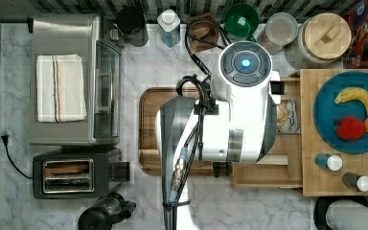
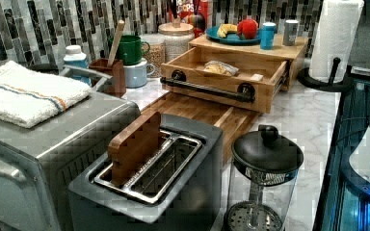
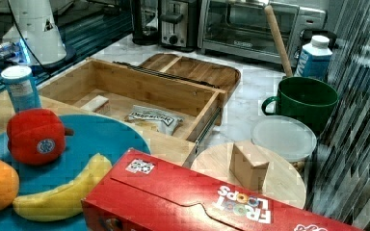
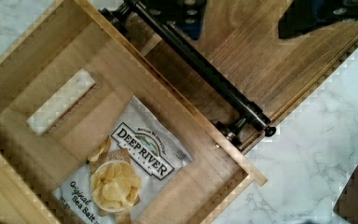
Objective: Close the drawer.
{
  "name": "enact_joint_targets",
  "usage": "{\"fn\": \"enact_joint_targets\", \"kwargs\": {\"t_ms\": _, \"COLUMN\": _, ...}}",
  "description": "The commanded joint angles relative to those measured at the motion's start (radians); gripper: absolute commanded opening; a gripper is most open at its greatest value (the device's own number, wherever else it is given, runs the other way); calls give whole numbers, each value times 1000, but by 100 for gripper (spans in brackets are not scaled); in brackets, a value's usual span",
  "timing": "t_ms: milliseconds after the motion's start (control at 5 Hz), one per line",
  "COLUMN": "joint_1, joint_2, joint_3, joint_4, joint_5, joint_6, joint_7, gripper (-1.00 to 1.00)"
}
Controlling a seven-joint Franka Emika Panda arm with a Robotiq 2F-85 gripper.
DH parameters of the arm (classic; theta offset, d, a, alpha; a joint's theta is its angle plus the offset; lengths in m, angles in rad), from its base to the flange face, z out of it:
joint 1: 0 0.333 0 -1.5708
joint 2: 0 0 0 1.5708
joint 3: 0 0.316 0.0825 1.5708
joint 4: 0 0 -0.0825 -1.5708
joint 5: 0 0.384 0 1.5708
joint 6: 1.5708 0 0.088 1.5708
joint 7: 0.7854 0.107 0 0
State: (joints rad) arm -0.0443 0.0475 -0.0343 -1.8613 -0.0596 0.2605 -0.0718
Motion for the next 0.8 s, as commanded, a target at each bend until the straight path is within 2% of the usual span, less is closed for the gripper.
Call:
{"fn": "enact_joint_targets", "kwargs": {"t_ms": 200, "joint_1": -5, "joint_2": 4, "joint_3": 1, "joint_4": 0, "joint_5": -1, "joint_6": 1, "joint_7": -13, "gripper": -100}}
{"fn": "enact_joint_targets", "kwargs": {"t_ms": 400, "joint_1": -11, "joint_2": 4, "joint_3": 7, "joint_4": 0, "joint_5": -1, "joint_6": 1, "joint_7": -12, "gripper": -100}}
{"fn": "enact_joint_targets", "kwargs": {"t_ms": 600, "joint_1": -17, "joint_2": -20, "joint_3": 23, "joint_4": -61, "joint_5": 25, "joint_6": 58, "joint_7": -37, "gripper": 100}}
{"fn": "enact_joint_targets", "kwargs": {"t_ms": 800, "joint_1": 7, "joint_2": -38, "joint_3": 33, "joint_4": -119, "joint_5": 12, "joint_6": 126, "joint_7": -106, "gripper": 100}}
